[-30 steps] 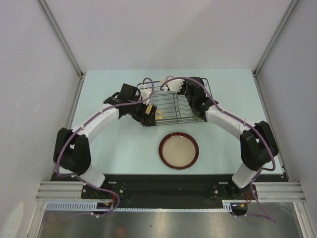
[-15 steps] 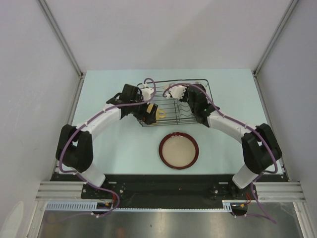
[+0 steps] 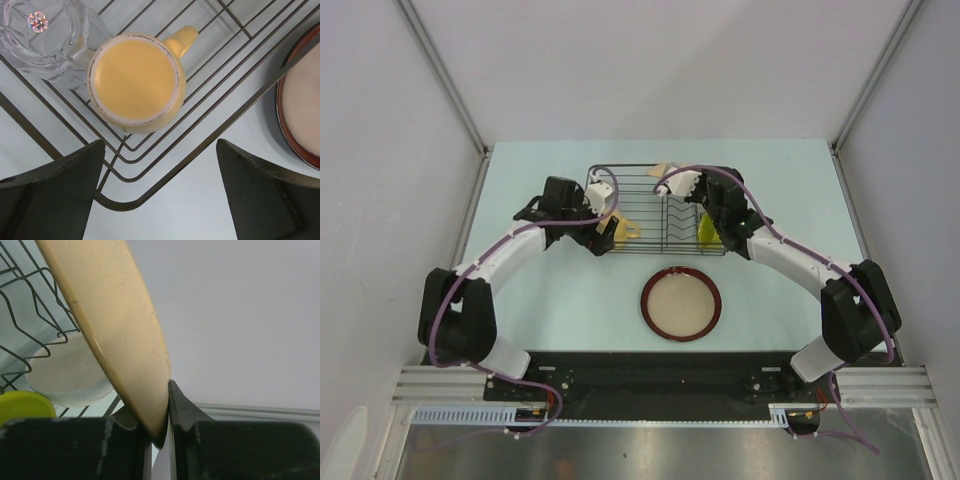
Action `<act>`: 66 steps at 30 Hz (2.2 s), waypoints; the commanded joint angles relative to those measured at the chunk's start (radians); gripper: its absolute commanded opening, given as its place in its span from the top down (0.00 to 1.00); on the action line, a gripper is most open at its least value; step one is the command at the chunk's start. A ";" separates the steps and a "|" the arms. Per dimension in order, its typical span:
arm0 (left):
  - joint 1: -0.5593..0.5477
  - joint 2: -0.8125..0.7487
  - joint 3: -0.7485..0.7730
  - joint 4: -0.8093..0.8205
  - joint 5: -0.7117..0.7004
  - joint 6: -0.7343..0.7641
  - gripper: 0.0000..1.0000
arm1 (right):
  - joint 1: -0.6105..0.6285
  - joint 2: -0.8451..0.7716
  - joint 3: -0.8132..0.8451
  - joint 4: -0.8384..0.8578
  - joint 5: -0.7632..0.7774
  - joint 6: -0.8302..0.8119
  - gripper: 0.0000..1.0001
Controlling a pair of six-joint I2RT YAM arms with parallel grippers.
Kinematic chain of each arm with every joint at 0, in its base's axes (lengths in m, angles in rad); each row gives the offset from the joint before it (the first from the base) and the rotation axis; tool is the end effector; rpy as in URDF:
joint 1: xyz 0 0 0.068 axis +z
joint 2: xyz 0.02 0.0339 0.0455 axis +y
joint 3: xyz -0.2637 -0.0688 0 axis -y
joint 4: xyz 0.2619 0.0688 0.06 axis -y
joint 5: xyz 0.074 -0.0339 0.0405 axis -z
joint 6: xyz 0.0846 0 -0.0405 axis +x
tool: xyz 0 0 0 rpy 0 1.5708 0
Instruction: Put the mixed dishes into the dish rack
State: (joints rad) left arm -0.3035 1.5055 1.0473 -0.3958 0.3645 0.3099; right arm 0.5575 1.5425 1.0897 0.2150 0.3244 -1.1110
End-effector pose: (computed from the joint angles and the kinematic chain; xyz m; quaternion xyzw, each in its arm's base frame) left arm 0.3391 -0.1378 0.1992 0.3387 0.8588 -0.1686 0.3455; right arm 0.3742 0.2015 0.2801 -0.5075 0.5950 -0.2888 0.5522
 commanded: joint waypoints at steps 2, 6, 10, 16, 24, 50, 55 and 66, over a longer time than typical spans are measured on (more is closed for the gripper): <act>0.061 -0.013 -0.032 -0.158 -0.107 0.029 0.00 | 0.010 -0.053 0.032 0.110 0.056 0.016 1.00; 0.061 -0.018 0.043 -0.207 -0.078 0.008 0.00 | 0.057 -0.021 0.045 0.104 0.074 0.020 1.00; 0.061 -0.065 0.100 -0.242 -0.064 0.006 0.00 | 0.065 -0.007 0.050 0.086 0.082 0.048 1.00; 0.063 -0.110 0.186 -0.302 -0.033 -0.012 0.00 | 0.079 0.002 0.058 0.066 0.082 0.071 1.00; 0.063 -0.134 0.201 -0.310 -0.029 -0.032 0.00 | 0.071 0.050 0.091 0.040 0.070 0.102 1.00; 0.072 -0.136 0.119 -0.249 -0.024 -0.038 0.00 | 0.064 0.128 0.231 0.087 0.078 -0.013 1.00; 0.075 -0.128 0.099 -0.235 -0.029 -0.034 0.00 | 0.061 0.136 0.245 0.074 0.077 -0.036 1.00; 0.080 -0.125 0.108 -0.224 -0.022 -0.041 0.00 | 0.030 0.148 0.245 0.009 0.054 -0.015 1.00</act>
State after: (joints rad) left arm -0.2340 1.3911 1.1442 -0.6533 0.3321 0.2878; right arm 0.6079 1.7115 1.2446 0.1104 0.3714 -1.1381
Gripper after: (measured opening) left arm 0.996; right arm 0.149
